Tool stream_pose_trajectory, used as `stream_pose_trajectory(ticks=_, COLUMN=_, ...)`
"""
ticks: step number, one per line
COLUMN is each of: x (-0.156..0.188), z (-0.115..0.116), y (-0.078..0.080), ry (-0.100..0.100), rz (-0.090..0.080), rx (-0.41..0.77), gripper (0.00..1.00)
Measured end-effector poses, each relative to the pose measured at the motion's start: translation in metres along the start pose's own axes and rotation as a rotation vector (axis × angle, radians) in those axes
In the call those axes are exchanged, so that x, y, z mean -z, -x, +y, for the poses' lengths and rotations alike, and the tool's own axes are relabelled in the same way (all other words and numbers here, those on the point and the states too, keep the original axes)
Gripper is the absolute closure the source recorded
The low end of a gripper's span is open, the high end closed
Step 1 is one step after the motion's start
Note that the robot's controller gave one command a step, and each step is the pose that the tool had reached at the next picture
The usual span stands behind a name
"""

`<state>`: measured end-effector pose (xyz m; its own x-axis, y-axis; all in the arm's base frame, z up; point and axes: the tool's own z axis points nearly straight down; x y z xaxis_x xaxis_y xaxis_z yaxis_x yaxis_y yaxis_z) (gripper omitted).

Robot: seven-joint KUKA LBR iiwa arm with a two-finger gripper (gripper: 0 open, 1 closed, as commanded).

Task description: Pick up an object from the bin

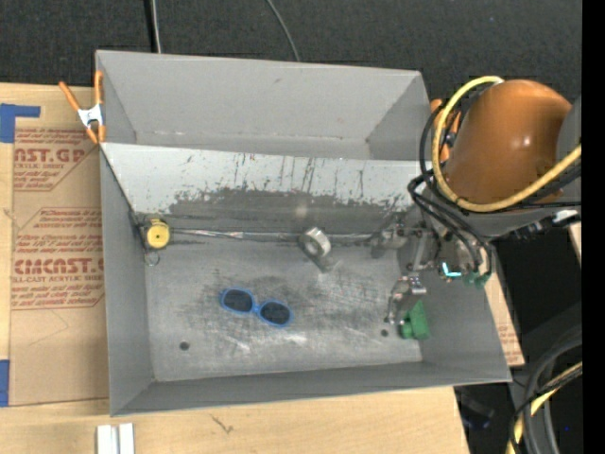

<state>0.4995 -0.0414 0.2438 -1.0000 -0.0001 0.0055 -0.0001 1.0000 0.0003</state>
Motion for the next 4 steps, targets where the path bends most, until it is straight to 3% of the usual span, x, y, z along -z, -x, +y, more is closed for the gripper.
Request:
stream_pose_trajectory(ticks=1, x=-0.175, z=0.019, y=0.004, ry=0.000, rz=-0.016, rx=0.020, gripper=0.00)
stream_pose_trajectory(ticks=2, x=-0.171, z=0.208, y=0.024, ry=0.004, rz=-0.013, rx=0.127, gripper=0.00)
stream_pose_trajectory(ticks=3, x=-0.167, z=0.131, y=-0.010, ry=-0.002, rz=-0.017, rx=0.498, gripper=0.00)
stream_pose_trajectory(ticks=4, x=-0.167, z=0.132, y=-0.012, ry=-0.001, rz=-0.009, rx=0.499, gripper=1.00)
